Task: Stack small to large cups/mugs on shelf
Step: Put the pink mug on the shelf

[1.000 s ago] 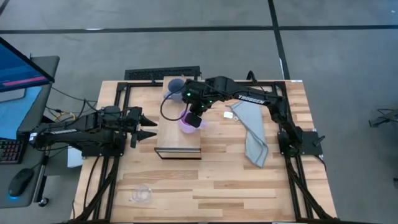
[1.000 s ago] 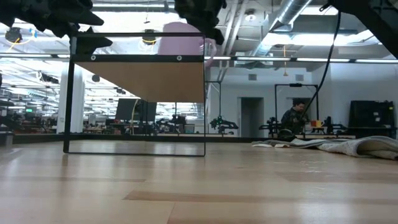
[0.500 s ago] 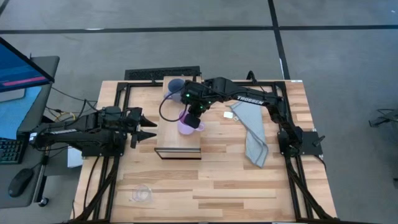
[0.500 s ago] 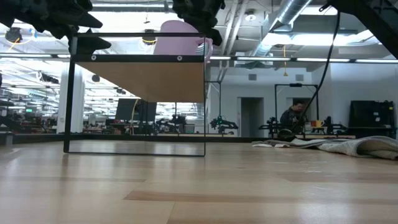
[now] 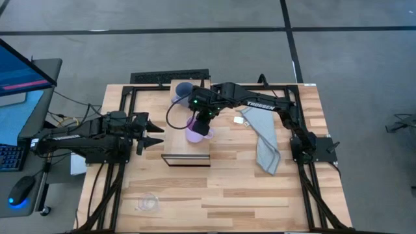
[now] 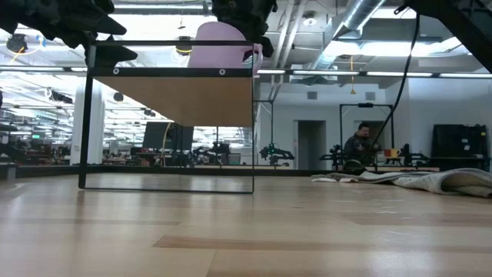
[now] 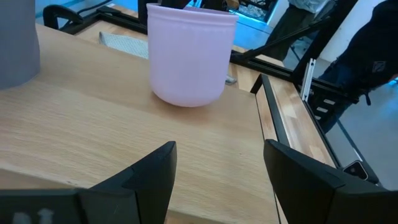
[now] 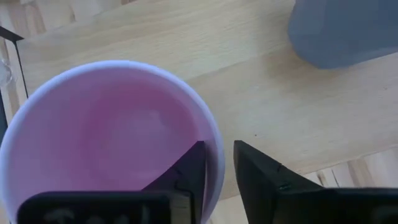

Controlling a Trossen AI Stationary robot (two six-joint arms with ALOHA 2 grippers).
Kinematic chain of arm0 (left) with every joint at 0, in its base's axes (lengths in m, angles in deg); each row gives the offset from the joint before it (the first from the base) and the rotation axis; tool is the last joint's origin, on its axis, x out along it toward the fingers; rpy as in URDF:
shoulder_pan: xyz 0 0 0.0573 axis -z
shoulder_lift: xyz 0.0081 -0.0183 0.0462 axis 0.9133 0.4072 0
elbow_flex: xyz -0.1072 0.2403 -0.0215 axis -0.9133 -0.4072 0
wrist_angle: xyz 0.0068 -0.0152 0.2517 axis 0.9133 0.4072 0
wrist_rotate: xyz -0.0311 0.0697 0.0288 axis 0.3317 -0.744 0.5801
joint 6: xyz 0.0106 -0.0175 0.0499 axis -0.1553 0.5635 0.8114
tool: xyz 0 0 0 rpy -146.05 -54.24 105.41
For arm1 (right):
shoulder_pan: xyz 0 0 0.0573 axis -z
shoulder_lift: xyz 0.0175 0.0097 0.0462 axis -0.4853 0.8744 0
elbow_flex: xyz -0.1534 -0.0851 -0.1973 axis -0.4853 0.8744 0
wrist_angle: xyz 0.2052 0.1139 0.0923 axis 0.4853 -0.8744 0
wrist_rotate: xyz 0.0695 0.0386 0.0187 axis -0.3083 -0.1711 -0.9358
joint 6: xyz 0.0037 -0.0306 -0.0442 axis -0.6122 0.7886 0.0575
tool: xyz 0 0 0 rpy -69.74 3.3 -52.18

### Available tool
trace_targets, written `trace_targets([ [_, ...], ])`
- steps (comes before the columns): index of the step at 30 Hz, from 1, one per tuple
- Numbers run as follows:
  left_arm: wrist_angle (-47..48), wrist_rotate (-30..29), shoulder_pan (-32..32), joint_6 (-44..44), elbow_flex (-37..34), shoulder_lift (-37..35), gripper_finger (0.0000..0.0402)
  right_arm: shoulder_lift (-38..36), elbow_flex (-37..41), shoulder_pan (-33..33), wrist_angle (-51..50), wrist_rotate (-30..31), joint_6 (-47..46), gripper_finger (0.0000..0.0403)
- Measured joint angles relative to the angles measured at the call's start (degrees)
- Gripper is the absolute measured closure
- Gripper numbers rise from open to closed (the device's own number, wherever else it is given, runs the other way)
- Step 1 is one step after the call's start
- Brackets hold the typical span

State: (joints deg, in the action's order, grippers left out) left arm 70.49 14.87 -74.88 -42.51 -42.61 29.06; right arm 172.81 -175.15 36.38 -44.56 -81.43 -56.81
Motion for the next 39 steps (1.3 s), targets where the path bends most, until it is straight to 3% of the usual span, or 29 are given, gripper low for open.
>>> trace_targets([
  [23,0.0,-0.1,0.0,0.0,0.0,0.0,0.0168,0.0,-0.4,-0.2,4.2,-0.7,0.5,0.0233],
  [39,0.0,-0.1,0.0,-0.3,0.0,0.0,0.0168,0.0,-0.4,-0.2,9.6,-0.9,0.4,0.0227],
])
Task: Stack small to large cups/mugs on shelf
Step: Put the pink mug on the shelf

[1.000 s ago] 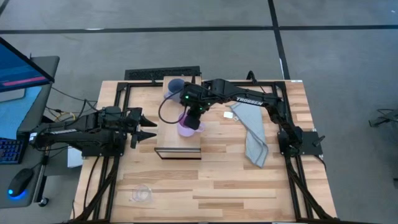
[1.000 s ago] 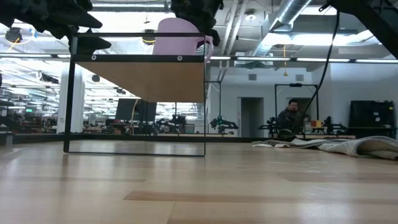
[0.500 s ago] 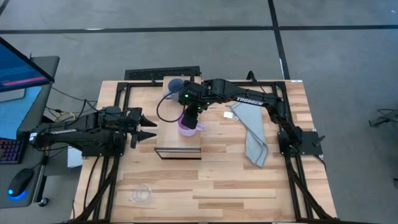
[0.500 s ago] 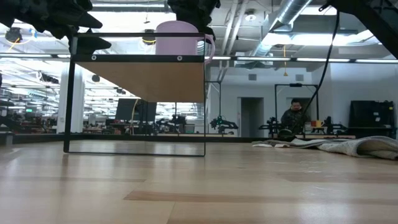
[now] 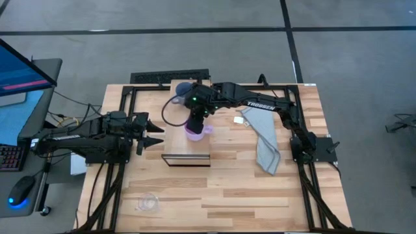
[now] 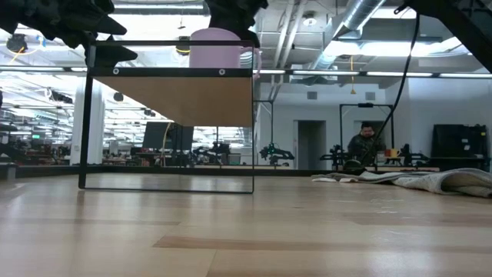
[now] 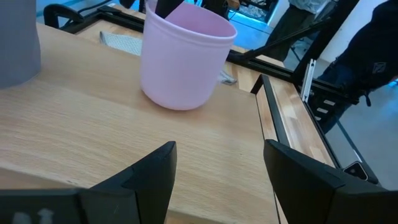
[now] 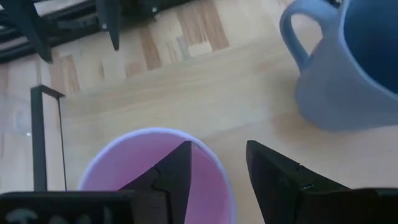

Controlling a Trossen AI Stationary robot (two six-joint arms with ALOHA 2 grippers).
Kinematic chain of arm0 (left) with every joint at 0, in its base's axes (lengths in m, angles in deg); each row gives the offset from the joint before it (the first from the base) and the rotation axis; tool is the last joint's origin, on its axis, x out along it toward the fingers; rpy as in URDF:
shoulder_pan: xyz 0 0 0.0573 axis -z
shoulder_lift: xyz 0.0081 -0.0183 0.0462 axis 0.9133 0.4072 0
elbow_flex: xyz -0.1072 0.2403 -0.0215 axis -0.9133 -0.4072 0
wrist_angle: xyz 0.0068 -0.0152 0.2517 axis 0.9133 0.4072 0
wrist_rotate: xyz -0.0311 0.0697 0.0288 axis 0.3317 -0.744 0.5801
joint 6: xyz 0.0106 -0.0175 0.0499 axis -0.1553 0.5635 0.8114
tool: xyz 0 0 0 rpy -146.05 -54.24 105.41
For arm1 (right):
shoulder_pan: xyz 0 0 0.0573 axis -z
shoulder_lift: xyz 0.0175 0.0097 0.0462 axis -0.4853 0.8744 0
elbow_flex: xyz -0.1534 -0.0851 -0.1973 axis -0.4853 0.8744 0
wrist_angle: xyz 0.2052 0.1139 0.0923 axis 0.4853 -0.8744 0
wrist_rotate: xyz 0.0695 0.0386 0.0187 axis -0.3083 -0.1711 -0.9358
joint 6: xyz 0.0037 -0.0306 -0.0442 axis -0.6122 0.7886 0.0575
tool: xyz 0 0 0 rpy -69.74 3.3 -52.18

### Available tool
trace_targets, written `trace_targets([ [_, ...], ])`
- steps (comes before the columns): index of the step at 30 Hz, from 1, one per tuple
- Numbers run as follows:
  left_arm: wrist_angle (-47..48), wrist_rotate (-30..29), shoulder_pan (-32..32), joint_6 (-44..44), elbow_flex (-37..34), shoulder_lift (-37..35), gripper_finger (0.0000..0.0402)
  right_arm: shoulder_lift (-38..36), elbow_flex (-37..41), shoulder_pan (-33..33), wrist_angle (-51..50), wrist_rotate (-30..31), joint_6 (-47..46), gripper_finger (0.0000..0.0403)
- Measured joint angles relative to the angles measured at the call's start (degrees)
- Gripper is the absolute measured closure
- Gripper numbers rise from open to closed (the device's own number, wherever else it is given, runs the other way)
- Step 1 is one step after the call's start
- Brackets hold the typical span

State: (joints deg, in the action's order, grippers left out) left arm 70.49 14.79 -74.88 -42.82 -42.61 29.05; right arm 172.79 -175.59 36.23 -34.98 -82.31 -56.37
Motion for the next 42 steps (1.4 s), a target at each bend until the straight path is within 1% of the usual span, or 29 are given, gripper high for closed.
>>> trace_targets([
  [6,0.0,0.0,0.0,0.0,0.0,0.0,0.0168,0.0,0.0,0.0,1.1,-2.2,0.0,0.023],
  [11,0.0,0.0,0.0,0.0,0.0,0.0,0.0168,0.0,0.0,0.0,2.9,-2.4,0.1,0.0231],
  [15,0.0,0.0,0.0,0.0,0.0,0.0,0.0168,-0.6,0.0,0.3,0.6,-2.4,1.0,0.0235],
  [20,0.0,-0.1,0.0,-0.3,0.0,0.0,0.0168,-2.4,0.0,0.4,0.0,-2.2,2.8,0.026],
  [23,0.0,-0.1,0.0,-0.3,0.0,0.0,0.0168,-3.6,-0.1,0.0,3.2,-1.5,3.7,0.0282],
  [27,0.0,-0.1,0.0,-0.3,0.0,0.0,0.0168,-5.6,-0.2,-0.1,2.2,-1.5,4.1,0.0315],
  [31,0.0,-0.1,0.0,-0.3,0.0,0.0,0.0168,-6.8,-0.1,-0.4,-4.8,-1.2,4.1,0.0362],
  [33,-0.1,-0.1,0.0,-0.3,0.0,0.0,0.0168,-7.2,-0.1,-0.7,-10.8,-1.2,4.1,0.0388],
  [35,-0.1,-0.1,0.0,-0.3,0.0,0.0,0.0168,-7.4,0.0,-1.2,-14.5,-0.7,4.1,0.0393],
  [38,-0.1,-0.1,0.0,-0.3,0.0,0.0,0.0168,-7.4,0.0,-2.2,-19.8,3.3,4.1,0.0389],
  [40,-0.1,-0.1,0.0,-0.3,0.0,0.0,0.0168,-7.4,0.0,-2.9,-21.3,5.1,4.1,0.0395],
  [42,-0.2,-0.1,0.0,-0.3,0.0,0.0,0.0168,-7.4,0.0,-3.3,-21.4,5.0,4.1,0.0398],
])
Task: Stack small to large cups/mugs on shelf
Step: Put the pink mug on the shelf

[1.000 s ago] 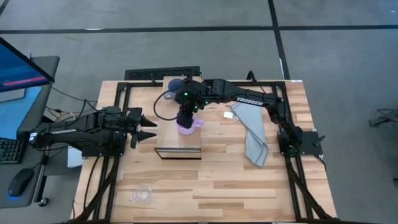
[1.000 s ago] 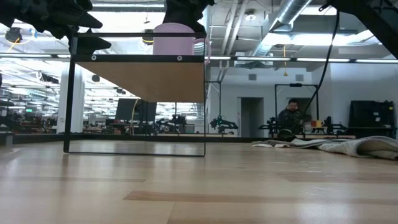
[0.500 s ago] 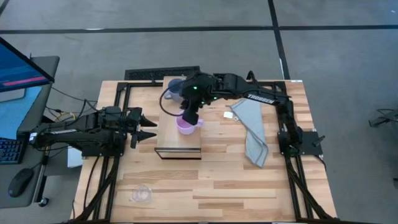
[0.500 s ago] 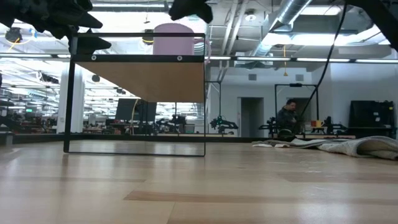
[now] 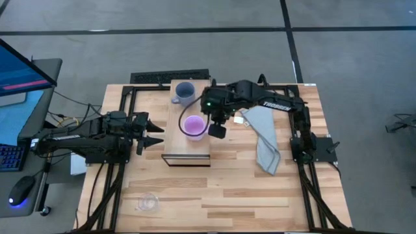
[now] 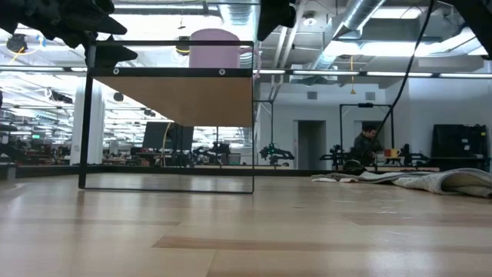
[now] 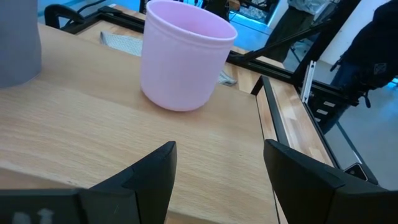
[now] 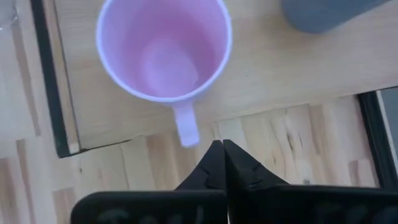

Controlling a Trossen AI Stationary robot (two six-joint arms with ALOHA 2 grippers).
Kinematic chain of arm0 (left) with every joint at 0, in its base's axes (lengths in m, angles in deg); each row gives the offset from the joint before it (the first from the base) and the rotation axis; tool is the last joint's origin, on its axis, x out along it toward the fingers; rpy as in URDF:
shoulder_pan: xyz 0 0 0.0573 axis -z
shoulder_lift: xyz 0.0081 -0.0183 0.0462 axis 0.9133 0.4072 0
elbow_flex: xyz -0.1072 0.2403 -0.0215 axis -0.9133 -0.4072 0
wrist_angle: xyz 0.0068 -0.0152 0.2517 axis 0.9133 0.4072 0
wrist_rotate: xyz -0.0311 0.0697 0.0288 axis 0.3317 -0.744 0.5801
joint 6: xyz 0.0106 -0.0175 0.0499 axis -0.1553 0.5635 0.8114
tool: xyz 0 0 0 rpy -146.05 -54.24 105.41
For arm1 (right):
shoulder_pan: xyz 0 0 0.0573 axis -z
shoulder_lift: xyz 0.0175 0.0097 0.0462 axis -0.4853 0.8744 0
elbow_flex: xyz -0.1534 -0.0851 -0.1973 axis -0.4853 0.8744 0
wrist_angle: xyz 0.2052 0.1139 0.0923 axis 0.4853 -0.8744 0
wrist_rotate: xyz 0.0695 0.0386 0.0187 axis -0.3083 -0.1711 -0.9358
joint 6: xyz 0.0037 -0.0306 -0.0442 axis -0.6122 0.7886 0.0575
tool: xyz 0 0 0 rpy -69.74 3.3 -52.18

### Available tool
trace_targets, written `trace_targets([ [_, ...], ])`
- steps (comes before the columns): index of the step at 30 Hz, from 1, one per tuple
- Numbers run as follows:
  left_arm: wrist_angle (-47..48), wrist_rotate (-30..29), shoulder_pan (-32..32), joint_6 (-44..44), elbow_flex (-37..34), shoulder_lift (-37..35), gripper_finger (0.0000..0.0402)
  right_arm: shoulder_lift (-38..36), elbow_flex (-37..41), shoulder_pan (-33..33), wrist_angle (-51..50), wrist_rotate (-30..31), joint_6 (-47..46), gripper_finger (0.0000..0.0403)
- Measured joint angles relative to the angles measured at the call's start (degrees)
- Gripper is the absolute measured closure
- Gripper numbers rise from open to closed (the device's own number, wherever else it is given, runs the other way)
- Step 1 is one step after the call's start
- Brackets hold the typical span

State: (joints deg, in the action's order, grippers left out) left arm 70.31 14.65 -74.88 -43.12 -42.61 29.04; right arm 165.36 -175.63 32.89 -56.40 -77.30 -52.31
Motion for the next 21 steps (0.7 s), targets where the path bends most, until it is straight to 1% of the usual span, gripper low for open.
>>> trace_targets([
  [4,0.0,0.0,0.0,0.0,0.0,0.0,0.0168,0.5,0.0,-0.7,0.1,-0.4,0.0,0.0395],
  [11,-0.1,0.0,0.0,-0.6,0.0,0.0,0.0168,3.5,0.1,-0.9,0.6,-1.3,0.2,0.0398],
  [21,0.0,0.0,0.0,-0.6,0.0,0.0,0.0168,4.2,0.0,-0.8,4.9,-2.2,0.5,0.0399],
])
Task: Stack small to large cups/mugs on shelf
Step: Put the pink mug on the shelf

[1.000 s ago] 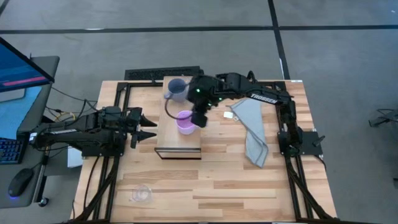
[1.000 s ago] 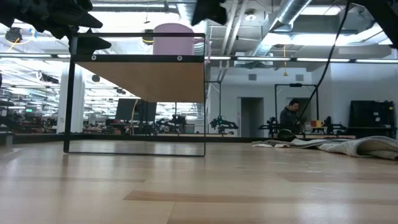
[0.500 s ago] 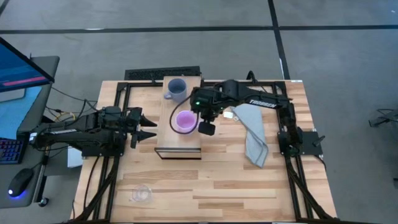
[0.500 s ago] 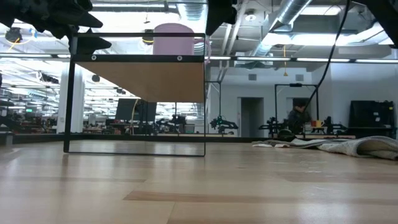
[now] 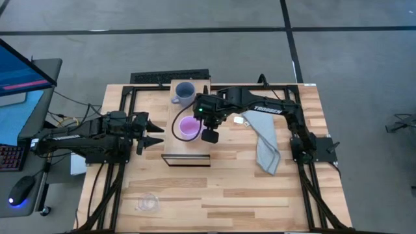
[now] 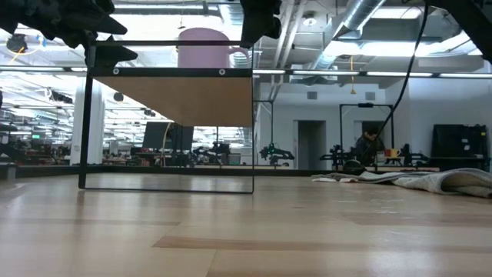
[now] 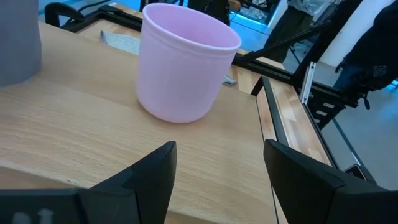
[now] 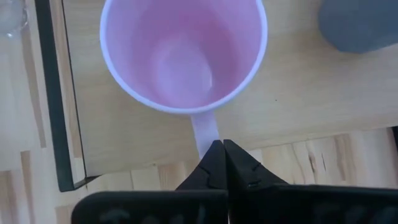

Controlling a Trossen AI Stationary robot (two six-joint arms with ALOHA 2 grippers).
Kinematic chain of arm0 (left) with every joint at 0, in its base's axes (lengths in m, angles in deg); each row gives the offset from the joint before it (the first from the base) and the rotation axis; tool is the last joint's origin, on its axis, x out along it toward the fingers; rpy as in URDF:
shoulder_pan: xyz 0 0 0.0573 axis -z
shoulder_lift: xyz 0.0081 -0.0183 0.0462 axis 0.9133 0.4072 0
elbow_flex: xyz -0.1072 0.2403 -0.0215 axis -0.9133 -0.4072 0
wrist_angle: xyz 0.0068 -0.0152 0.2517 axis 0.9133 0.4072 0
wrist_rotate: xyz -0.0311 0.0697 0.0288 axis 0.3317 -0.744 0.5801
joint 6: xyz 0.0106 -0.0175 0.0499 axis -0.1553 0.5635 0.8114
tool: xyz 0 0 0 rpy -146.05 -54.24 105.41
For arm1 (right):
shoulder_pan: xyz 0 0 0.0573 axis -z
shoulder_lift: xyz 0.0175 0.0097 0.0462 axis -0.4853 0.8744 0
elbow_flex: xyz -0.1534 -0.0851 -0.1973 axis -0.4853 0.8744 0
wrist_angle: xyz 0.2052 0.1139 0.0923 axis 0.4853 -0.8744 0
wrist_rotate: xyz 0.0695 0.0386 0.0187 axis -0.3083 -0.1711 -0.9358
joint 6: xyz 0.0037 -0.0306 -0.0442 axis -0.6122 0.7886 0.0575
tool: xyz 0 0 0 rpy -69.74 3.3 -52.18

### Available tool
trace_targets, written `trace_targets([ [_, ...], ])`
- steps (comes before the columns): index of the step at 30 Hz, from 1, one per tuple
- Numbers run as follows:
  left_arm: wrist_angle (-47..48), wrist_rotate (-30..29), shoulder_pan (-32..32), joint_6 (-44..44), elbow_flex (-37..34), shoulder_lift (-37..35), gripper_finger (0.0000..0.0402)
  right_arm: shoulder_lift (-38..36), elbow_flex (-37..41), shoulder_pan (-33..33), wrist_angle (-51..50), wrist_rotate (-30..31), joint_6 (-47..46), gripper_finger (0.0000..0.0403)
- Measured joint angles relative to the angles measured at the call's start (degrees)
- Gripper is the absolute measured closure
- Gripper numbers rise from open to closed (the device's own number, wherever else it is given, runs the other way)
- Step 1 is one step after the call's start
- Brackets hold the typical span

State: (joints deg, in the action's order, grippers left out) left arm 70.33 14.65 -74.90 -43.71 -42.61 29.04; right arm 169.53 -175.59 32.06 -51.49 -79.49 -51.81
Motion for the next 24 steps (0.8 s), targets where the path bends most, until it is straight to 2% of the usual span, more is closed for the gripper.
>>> trace_targets([
  [16,0.0,0.0,0.0,0.0,0.0,0.0,0.0168,0.0,0.0,0.0,-1.4,0.3,0.6,0.0402],
  [24,0.0,0.0,0.0,0.0,0.0,0.0,0.0168,-1.1,-0.1,0.1,1.7,0.4,1.4,0.0402],
])
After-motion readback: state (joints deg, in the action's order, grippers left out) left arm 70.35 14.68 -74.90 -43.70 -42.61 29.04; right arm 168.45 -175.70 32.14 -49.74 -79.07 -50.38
